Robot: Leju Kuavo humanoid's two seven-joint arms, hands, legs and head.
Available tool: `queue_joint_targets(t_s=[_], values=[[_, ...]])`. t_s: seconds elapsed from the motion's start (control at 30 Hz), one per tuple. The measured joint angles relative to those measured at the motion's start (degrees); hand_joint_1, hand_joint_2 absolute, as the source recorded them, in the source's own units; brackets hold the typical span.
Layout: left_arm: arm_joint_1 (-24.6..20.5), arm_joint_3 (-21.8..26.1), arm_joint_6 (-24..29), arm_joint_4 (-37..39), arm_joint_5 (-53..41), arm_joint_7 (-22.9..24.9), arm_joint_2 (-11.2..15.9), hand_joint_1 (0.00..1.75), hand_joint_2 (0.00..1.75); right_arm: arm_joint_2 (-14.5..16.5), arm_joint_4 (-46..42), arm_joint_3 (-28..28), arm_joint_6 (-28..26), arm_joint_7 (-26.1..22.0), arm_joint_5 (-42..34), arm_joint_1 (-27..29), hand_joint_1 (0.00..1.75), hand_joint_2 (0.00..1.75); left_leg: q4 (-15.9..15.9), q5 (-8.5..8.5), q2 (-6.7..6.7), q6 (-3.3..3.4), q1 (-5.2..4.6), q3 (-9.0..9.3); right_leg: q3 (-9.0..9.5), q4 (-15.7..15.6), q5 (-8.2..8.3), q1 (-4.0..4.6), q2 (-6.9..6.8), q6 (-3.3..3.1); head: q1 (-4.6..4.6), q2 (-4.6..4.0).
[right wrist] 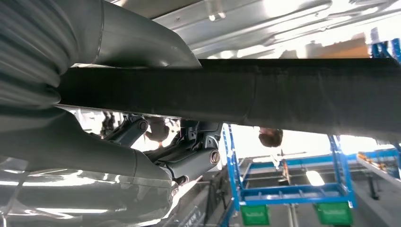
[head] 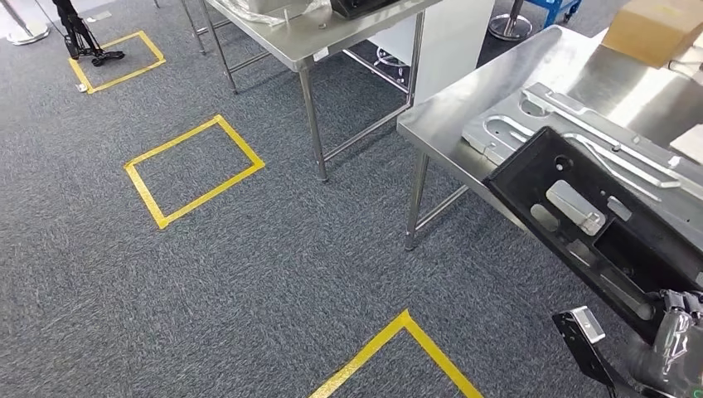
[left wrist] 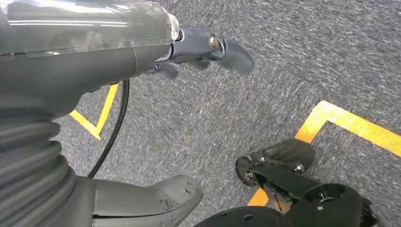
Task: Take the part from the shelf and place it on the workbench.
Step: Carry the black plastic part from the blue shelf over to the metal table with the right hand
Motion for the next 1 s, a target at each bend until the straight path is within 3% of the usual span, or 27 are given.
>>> queue_joint_targets(t_s=[0.07,0.1,0.17,0.2,0.23,0.27,0.3,0.4,0.43,0.47,0.53,0.6,0.67,0.73,0.77,0.8,0.87,0.93,1.0], values=[[-0.1,0.0,0.0,0.0,0.0,0.0,0.0,0.0,1.75,0.1,-0.1,0.0,0.0,0.1,0.0,0.0,1.75,1.75,1.4,-1.34,-0.58,-0.1,0.34,-0.17,-0.29,0.3,-0.04,0.3,1.0,-0.96,-0.45,0.0],[-0.2,0.0,0.0,0.1,0.0,0.0,0.0,0.0,1.75,0.1,-0.1,0.0,0.0,0.1,0.1,-0.1,1.75,1.75,3.5,-2.86,-1.3,0.06,0.36,-1.05,-0.35,0.3,0.02,0.52,1.5,-1.31,-0.63,0.0],[-0.2,0.0,0.0,0.2,0.0,0.0,-0.1,0.0,1.75,0.2,-0.1,0.0,0.1,0.3,0.3,-0.1,1.75,1.75,11.4,-6.91,-2.74,0.82,-0.13,-4.84,-0.47,0.2,0.17,1.09,2.52,-1.84,-0.96,0.0],[-0.2,0.0,0.0,0.2,0.0,0.0,-0.1,0.0,1.75,0.2,-0.1,0.0,0.1,0.5,0.4,-0.1,1.75,1.75,15.4,-8.3,-3.05,1.31,-0.57,-7.03,-0.54,0.2,0.22,1.46,3.12,-2.03,-1.03,0.0],[-0.2,0.0,0.1,0.3,0.0,0.0,-0.1,0.0,1.75,0.2,-0.1,0.0,0.2,0.6,0.5,-0.1,1.75,1.75,17.9,-8.62,-3.24,1.97,-1.1,-8.63,-0.59,0.2,0.26,1.86,3.78,-2.23,-1.08,0.0],[-0.2,0.0,0.1,0.3,0.0,0.0,-0.1,0.0,1.75,0.2,-0.1,0.0,0.3,0.7,0.6,-0.1,1.75,1.75,18.2,-7.77,-3.46,2.81,-1.73,-9.26,-0.61,0.2,0.3,2.25,4.49,-2.4,-1.09,0.0],[-0.1,0.1,0.1,0.4,0.0,0.0,-0.1,0.0,1.75,0.2,0.0,0.0,0.4,0.8,0.7,-0.1,1.75,1.75,16.1,-5.95,-3.83,3.82,-2.45,-8.75,-0.64,0.1,0.36,2.58,5.22,-2.55,-1.09,0.0],[-0.1,0.1,0.3,0.5,0.0,0.0,0.3,0.0,1.75,0.2,0.0,0.0,0.7,1.1,1.2,-0.1,1.75,1.75,5.1,-0.13,-7.38,7.31,-4.55,-4.49,-0.66,-0.1,0.71,2.94,7.31,-2.87,-1.03,0.0],[-0.1,0.1,0.4,0.5,0.0,0.0,0.4,0.0,1.75,0.2,0.0,0.0,0.8,1.2,1.4,-0.1,1.75,1.75,3.1,0.7,-8.22,7.99,-4.92,-3.63,-0.64,-0.3,0.83,2.85,7.96,-2.82,-1.13,0.0],[-0.1,0.2,0.5,0.5,0.0,0.0,0.5,0.0,1.75,0.3,0.0,0.0,0.8,1.4,1.6,0.0,1.75,1.75,2.4,0.93,-8.32,8.26,-5.09,-3.25,-0.62,-0.5,0.95,2.74,8.63,-2.6,-1.23,0.0],[-0.4,0.2,0.7,0.6,0.0,0.0,0.5,0.0,1.75,0.3,0.0,0.0,0.9,1.7,2.1,0.2,1.75,1.75,1.1,1.6,-6.92,8.12,-4.93,-2.53,-0.5,-0.8,1.21,2.71,9.59,-2.08,-1.45,0.0],[-0.7,0.3,0.7,0.7,0.0,-0.1,0.5,0.0,1.75,0.3,-0.1,-0.1,0.9,1.8,2.4,0.1,1.75,1.75,-1.1,2.62,-5.44,7.73,-4.48,-1.53,-1.0,0.4,0.05,3.12,7.42,-1.55,-1.17,0.0],[-0.7,0.4,0.5,1.0,0.1,-0.2,0.4,0.0,1.75,0.3,0.0,-0.1,0.9,1.8,2.8,0.0,1.75,1.75,-2.3,3.13,-4.07,7.47,-4.22,-1.05,-3.32,5.4,-3.37,3.21,3.96,-1.03,-0.78,0.0],[-0.7,0.7,0.1,1.3,0.3,-0.2,0.4,0.0,1.75,0.3,0.0,-0.1,0.9,1.7,3.5,0.0,1.75,1.75,-2.2,3.02,-2.89,7.2,-4.06,-1.08,-5.74,10.9,-5.88,2.65,2.69,-0.4,-0.67,0.0],[-0.6,0.9,-0.2,1.5,0.5,-0.3,0.3,0.0,1.75,0.3,0.1,-0.1,0.9,1.7,4.0,0.1,1.75,1.75,-2.1,2.87,-2.46,6.97,-3.93,-1.1,-5.78,11.4,-5.6,2.34,2.43,-0.03,-0.64,0.0],[-0.7,1.1,-0.5,1.6,0.6,-0.2,0.3,0.0,1.75,0.3,0.1,-0.1,0.8,1.7,4.3,0.1,1.75,1.75,-1.8,2.69,-2.04,6.71,-3.76,-1.1,-4.73,9.8,-4.34,2.03,2.24,0.35,-0.65,0.0],[-0.8,1.5,-1.2,1.8,0.6,0.1,0.3,0.0,1.75,0.3,0.2,-0.1,0.8,1.7,4.8,0.1,1.75,1.75,-1.0,2.14,-1.49,6.04,-3.47,-1.15,-0.51,2.7,-1.11,1.65,1.73,0.86,-0.63,0.0],[-1.0,2.0,-1.9,1.8,0.5,0.7,0.3,0.0,1.75,0.3,0.3,0.0,0.8,1.8,5.1,0.2,1.75,1.75,0.1,1.44,-1.29,5.47,-3.56,-1.34,2.17,-2.1,0.2,1.58,1.54,0.43,-0.64,0.0],[-1.2,2.7,-2.3,1.8,0.4,1.4,0.3,0.0,1.75,0.3,0.4,0.0,0.9,1.8,5.3,0.3,1.75,1.75,0.6,1.04,-1.34,6.15,-3.8,-1.5,2.4,-2.7,0.2,1.69,1.66,-0.18,-0.72,0.0]])
